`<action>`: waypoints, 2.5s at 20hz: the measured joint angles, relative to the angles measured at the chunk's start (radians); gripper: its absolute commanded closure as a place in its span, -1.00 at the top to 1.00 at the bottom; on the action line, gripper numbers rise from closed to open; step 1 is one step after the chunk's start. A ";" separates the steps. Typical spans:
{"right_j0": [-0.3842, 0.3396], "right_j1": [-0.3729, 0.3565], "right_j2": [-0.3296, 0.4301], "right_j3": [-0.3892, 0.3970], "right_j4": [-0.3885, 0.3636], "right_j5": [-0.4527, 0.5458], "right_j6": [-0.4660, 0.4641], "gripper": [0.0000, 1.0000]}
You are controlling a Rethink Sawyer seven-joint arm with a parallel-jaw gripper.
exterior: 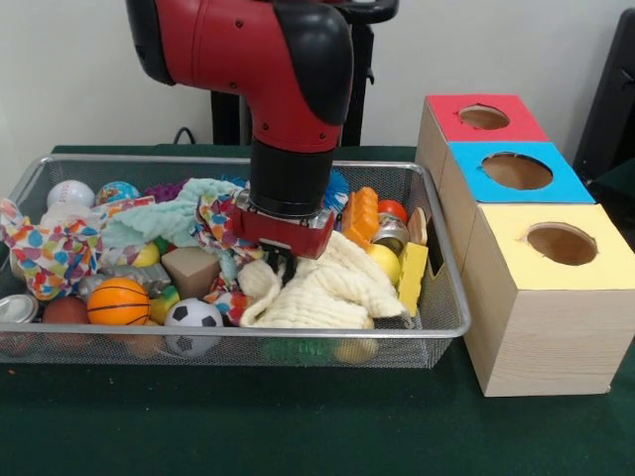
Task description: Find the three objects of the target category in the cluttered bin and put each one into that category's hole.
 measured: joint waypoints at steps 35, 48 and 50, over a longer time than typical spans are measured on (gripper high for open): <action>0.356 -0.043 -0.342 -0.163 0.133 0.419 0.000 -1.00; -0.036 -0.031 0.038 -0.075 0.247 0.058 0.000 -1.00; -0.043 -0.030 0.054 -0.067 0.248 0.059 0.000 -1.00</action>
